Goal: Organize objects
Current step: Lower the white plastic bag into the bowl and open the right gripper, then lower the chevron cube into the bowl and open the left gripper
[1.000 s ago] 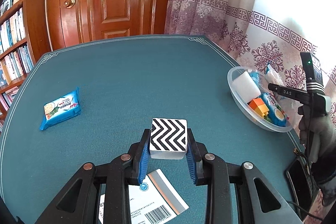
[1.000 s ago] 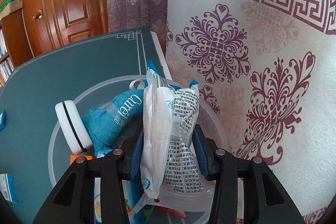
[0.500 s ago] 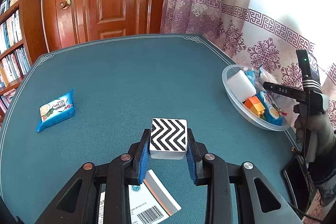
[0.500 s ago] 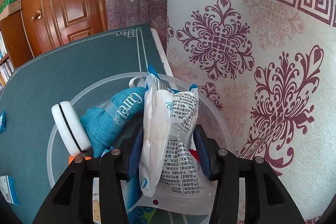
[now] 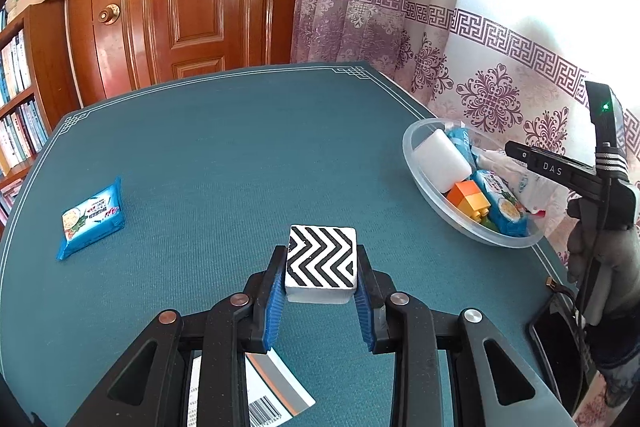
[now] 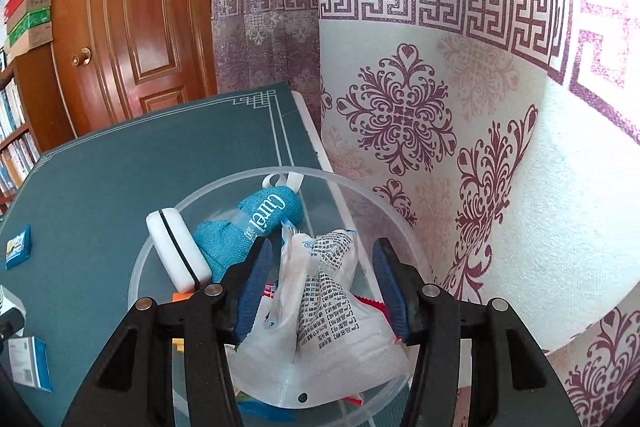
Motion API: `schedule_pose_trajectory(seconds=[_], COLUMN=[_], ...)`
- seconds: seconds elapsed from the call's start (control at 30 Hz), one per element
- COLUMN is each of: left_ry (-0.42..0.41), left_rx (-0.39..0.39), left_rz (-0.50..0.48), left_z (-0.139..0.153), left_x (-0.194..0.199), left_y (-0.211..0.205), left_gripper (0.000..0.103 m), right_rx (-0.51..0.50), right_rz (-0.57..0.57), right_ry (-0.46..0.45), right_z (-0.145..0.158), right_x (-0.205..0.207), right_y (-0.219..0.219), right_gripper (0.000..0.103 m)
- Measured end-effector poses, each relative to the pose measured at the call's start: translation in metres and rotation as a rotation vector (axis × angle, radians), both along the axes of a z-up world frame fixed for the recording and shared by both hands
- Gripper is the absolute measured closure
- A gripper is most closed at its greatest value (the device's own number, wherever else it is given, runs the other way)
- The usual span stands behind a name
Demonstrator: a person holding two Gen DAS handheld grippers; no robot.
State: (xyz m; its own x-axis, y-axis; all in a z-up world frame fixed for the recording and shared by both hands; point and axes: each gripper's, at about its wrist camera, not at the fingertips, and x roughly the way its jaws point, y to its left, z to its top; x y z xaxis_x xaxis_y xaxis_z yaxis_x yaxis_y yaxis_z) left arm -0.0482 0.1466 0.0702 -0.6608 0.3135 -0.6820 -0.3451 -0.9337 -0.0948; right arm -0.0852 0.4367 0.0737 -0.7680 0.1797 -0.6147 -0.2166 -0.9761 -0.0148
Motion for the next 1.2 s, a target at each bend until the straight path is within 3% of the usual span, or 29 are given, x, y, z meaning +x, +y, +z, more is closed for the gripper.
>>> schedule_pose_trajectory(seconds=[0.27, 0.6, 0.9, 1.2], left_ry=[0.004, 0.009, 0.013, 0.011], left_rx=[-0.011, -0.020, -0.031, -0.042], left_rz=[-0.027, -0.057, -0.104, -0.114], left_z=[0.001, 0.003, 0.004, 0.003], left_x=[0.005, 0.007, 0.012, 0.013], left_y=[0.012, 0.031, 0.052, 0.060], left_gripper=[0.070, 0.070, 0.070, 0.070], right_rx=[-0.032, -0.044, 0.057, 0.023], right_rz=[-0.025, -0.009, 0.019, -0.005], right_ry=[0.012, 0.098, 0.055, -0.004], right_z=[-0.001, 0.016, -0.002, -0.028], right_x=[0.001, 0.054, 0.086, 0.073], right_y=[0.014, 0.011, -0.006, 0.007], right_gripper=[0.049, 0.042, 0.042, 0.042])
